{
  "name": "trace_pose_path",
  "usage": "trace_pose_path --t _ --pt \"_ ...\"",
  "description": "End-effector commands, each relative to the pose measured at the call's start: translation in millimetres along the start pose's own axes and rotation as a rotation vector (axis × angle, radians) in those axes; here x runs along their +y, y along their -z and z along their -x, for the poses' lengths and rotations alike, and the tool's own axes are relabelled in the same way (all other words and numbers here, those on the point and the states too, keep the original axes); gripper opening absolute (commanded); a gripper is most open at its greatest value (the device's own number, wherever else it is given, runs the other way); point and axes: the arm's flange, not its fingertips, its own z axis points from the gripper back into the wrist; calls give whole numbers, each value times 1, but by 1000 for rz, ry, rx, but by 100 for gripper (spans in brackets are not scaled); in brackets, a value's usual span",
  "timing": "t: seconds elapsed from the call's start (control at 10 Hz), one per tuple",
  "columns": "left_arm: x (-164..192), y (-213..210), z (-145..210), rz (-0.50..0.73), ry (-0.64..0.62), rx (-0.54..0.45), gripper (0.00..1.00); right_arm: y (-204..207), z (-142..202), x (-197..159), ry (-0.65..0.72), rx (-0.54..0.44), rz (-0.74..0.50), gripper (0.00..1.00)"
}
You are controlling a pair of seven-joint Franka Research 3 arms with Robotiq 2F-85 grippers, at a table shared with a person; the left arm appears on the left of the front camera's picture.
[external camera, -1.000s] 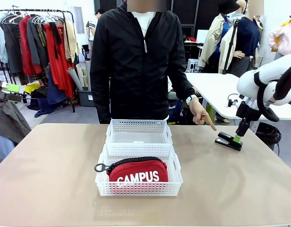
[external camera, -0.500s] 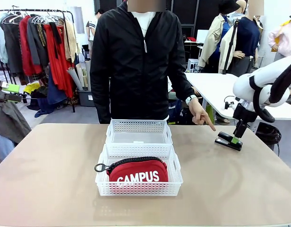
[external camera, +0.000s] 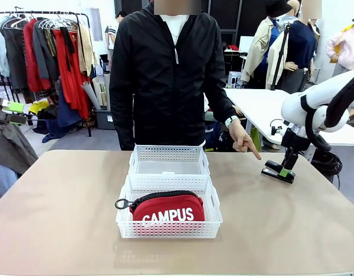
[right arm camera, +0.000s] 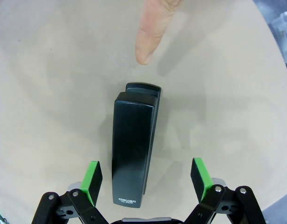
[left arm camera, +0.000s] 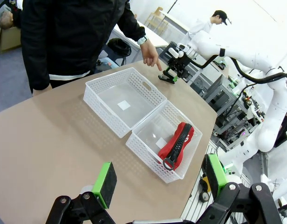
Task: Distribute items into two baskets.
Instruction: Pick up the Stapler that the person points to.
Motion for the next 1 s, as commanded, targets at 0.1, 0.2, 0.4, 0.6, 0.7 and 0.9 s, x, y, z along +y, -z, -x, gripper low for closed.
trace_pose_path --t 0.1,0.2,0.4,0.6,0.7,0.9 --pt "-1 -1 0 -1 2 -5 100 3 -4 -13 -55 24 -29 100" --pt "-1 -1 0 -1 2 -5 100 5 -5 -13 -56 26 -32 100" --pt "-1 -1 0 -1 2 -5 100 7 -7 -13 -72 30 -38 100" --pt "-1 -1 0 -1 2 -5 100 9 -9 -14 -79 37 -54 93" --pt "-1 -1 0 -1 2 -5 100 9 -9 -14 -82 39 -55 78" --pt "-1 -1 0 -1 2 -5 100 9 -12 -12 -94 42 -60 39"
